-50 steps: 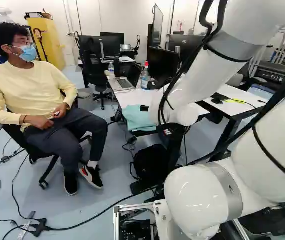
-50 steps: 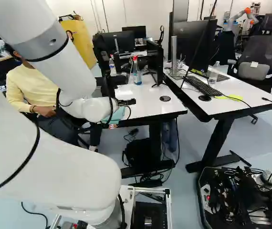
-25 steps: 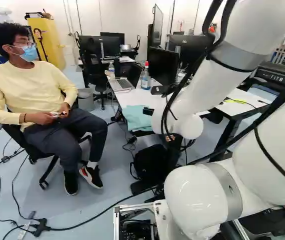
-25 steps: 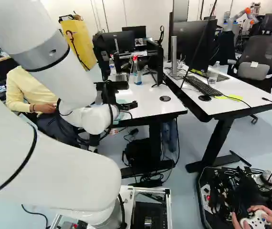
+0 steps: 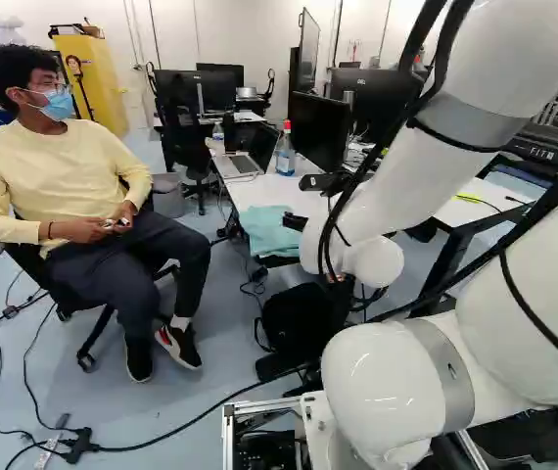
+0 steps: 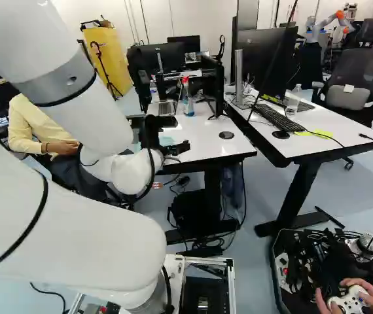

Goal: Clean the table with the green towel

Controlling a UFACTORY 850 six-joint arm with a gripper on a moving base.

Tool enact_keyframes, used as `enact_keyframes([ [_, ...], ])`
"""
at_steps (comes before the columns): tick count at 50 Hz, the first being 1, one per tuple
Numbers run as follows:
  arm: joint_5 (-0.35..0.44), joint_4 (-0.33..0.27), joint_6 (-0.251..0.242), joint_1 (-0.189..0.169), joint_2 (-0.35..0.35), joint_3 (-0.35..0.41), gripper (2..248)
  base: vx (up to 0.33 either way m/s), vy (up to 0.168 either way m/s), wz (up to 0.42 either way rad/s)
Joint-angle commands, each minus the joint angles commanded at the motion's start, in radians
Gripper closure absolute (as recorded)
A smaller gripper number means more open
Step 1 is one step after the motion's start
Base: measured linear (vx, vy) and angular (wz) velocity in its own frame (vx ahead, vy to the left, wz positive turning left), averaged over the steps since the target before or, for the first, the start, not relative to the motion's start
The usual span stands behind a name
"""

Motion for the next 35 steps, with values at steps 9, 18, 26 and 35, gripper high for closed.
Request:
enact_keyframes([
  [9, 0.008, 0.000, 0.000, -0.001, 0.001, 0.005, 3, 0.000, 0.000, 0.000],
  [18, 0.009, 0.000, 0.000, -0.002, 0.001, 0.005, 3, 0.000, 0.000, 0.000],
  [26, 0.009, 0.000, 0.000, -0.002, 0.001, 0.005, 3, 0.000, 0.000, 0.000],
  [35, 0.009, 0.000, 0.000, -0.002, 0.001, 0.005, 3, 0.000, 0.000, 0.000],
])
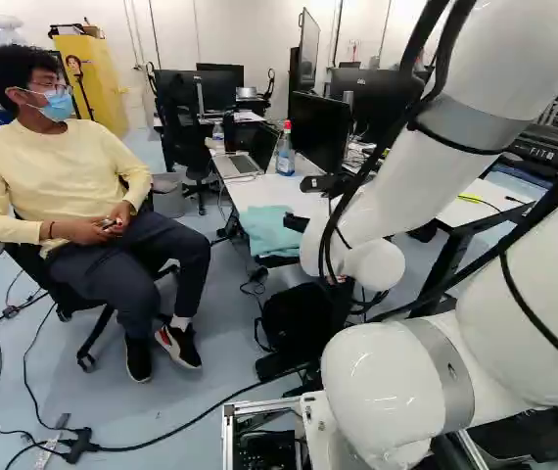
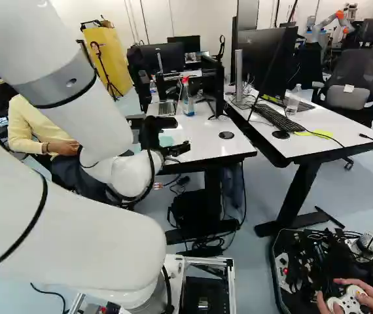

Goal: Clean the table with the green towel

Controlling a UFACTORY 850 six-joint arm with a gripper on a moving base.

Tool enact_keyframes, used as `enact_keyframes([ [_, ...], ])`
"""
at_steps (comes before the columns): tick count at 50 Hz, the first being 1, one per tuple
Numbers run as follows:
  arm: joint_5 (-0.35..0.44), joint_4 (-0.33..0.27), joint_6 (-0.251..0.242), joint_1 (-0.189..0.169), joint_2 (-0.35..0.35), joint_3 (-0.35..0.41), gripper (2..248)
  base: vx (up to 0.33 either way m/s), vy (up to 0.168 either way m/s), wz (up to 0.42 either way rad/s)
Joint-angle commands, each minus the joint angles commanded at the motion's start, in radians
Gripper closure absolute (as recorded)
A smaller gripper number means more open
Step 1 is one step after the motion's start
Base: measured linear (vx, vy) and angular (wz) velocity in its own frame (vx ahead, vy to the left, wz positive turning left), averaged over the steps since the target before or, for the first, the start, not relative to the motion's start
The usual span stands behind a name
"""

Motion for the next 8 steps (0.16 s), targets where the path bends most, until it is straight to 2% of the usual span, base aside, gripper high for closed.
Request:
enact_keyframes([
  [8, 0.000, 0.000, 0.000, 0.000, 0.000, 0.000, 3, 0.000, 0.000, 0.000],
])
